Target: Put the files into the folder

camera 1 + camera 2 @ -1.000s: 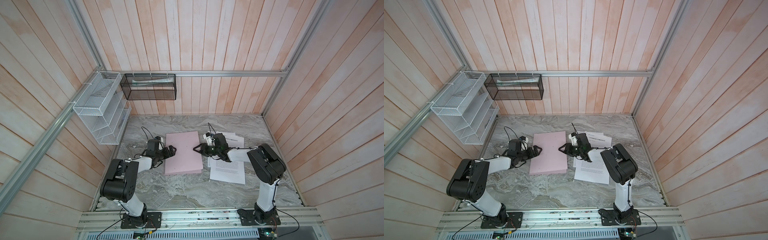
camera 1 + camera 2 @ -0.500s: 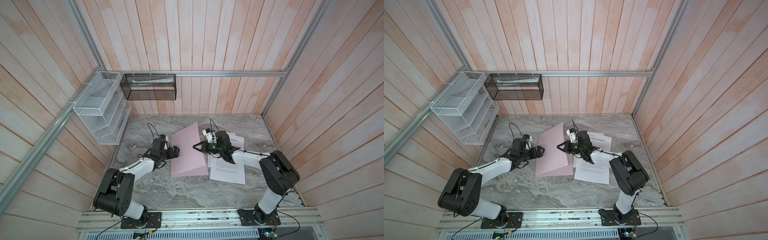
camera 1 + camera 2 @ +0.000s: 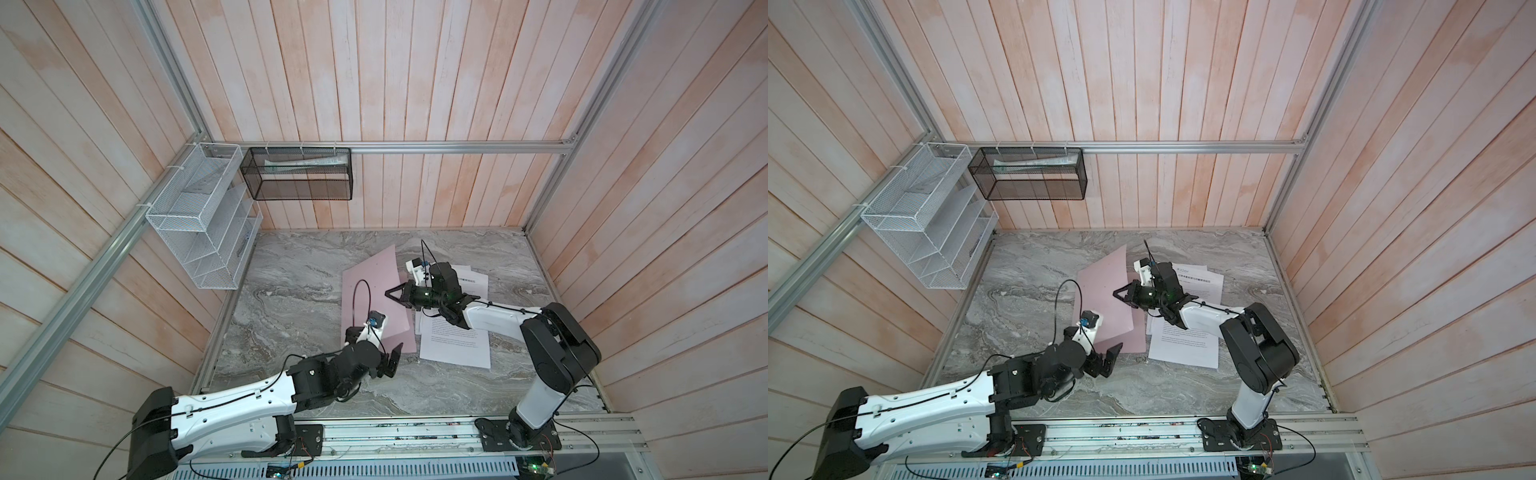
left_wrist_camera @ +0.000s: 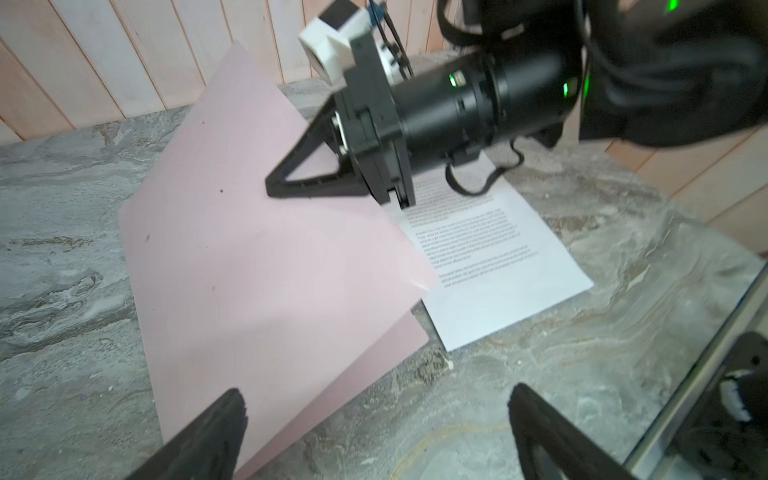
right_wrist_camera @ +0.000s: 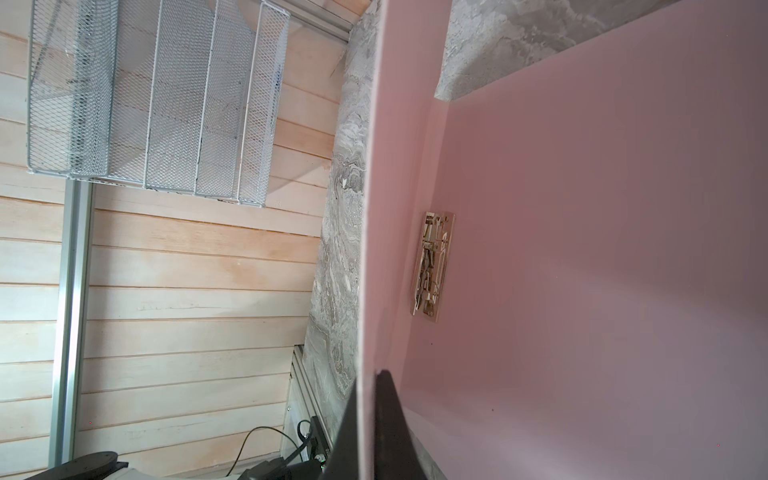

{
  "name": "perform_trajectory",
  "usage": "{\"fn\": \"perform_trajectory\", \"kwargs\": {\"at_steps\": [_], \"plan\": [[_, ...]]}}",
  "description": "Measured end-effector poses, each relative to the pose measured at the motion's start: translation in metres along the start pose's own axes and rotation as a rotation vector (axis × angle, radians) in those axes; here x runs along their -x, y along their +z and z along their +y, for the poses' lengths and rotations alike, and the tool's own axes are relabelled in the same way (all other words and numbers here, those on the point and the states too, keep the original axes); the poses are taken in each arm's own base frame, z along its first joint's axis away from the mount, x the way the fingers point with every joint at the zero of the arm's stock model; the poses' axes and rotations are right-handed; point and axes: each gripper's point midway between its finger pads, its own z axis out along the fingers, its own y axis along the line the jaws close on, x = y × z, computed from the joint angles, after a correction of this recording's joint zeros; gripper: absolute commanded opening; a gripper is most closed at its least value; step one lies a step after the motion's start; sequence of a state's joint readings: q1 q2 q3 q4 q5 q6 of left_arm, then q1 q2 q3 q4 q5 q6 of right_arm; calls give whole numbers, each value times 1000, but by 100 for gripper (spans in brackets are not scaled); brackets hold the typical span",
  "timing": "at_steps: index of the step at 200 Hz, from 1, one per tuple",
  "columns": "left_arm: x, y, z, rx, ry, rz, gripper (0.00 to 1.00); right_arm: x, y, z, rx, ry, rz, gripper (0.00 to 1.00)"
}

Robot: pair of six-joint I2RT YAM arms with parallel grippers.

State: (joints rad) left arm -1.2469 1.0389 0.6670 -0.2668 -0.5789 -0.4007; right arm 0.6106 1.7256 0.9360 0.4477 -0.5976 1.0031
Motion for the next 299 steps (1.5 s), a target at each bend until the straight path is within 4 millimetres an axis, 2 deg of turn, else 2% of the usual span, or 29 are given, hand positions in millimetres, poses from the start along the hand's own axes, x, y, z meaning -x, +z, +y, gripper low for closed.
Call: {"fn": "perform_trajectory", "kwargs": {"at_steps": [18,50,85,120,130,154,173,181,214,255,271,299], "plan": [[-22,11,-4,85,91,62,100,-1,-3,4,2,11,-8,0],[-47,34,11,253,206,133,99,-2,-6,19,23,2,-16,0],[-50,54,28,369,226,165,91,-8,-11,23,26,-3,-12,0],[-47,65,39,422,237,165,76,-13,-12,15,-4,-3,5,0],[-47,67,40,427,246,167,70,-15,-12,12,-18,-5,14,0],[-43,70,43,438,244,160,47,-18,-12,5,-47,-13,27,0],[-41,71,46,442,258,161,19,-18,-12,5,-51,-16,25,0],[-40,71,47,445,265,160,0,-16,-12,7,-49,-17,24,2],[-32,68,58,506,286,141,0,-7,-12,17,-47,-35,19,24],[-30,68,58,490,230,133,0,0,-20,22,3,-49,38,46],[-24,64,57,464,167,119,0,11,-31,26,41,-57,8,51],[-3,49,61,405,16,68,0,40,-71,36,92,-88,-108,51]]}}
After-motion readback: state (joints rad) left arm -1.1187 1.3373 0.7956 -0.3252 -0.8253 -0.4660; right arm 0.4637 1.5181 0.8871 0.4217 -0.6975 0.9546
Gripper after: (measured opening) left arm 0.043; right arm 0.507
